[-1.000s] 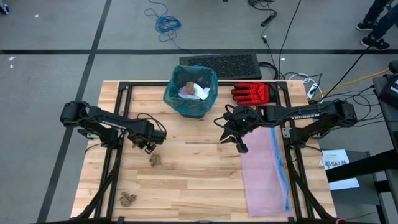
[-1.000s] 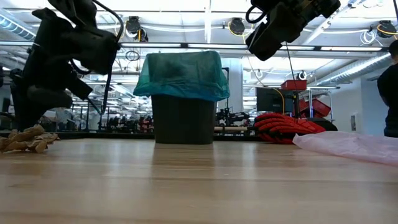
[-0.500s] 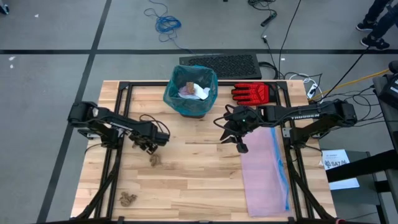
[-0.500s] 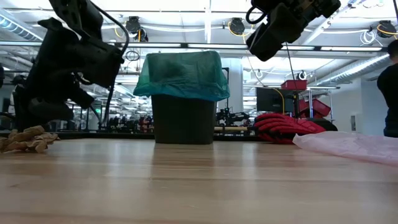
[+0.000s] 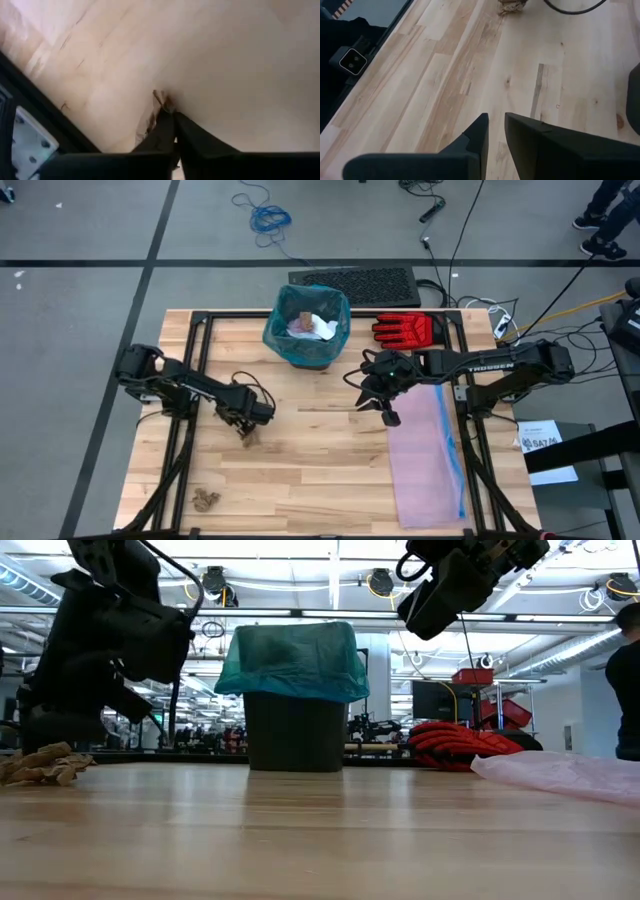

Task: Place trash/remove bag and relplace
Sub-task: Put the brown napkin into the trash bin

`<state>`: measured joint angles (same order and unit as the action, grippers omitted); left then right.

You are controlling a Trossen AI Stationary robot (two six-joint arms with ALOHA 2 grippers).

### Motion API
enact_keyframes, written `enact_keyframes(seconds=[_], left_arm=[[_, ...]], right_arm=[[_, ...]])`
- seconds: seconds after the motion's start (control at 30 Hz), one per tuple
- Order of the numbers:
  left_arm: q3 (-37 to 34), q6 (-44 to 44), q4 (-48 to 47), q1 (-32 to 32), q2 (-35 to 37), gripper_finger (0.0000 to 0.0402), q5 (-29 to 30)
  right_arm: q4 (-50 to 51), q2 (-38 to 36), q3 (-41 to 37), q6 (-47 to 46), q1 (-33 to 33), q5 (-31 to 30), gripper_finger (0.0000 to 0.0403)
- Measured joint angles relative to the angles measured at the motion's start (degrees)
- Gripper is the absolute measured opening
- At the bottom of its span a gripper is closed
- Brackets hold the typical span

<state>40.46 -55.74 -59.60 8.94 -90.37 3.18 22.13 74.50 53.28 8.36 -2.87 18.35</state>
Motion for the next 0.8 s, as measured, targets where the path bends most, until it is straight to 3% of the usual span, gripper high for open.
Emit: enact_keyframes(seconds=[0.33,0.6,0.7,0.8], left_arm=[[10.0,7.2,-0.2,1.7,4.8,0.0001,6.8],[24.2,13.3,-8.4,-1.1,12.2,0.0001,22.8],[29.9,18.3,-7.1,-3.1,14.5,0.0001,31.2],[35.1,28.0,-1.0,-5.5,16.6,0.0,35.4]], right_arm=[[0.0,0.0,0.0,0.3,0.0,0.0,0.0054],[-0.4,0.0,0.0,0.2,0.0,-0.2,0.0054],[-1.6,0.0,0.0,0.0,0.0,-0.2,0.0054],[-2.3,0.0,0.0,-0.2,0.0,-0.3,0.0054]])
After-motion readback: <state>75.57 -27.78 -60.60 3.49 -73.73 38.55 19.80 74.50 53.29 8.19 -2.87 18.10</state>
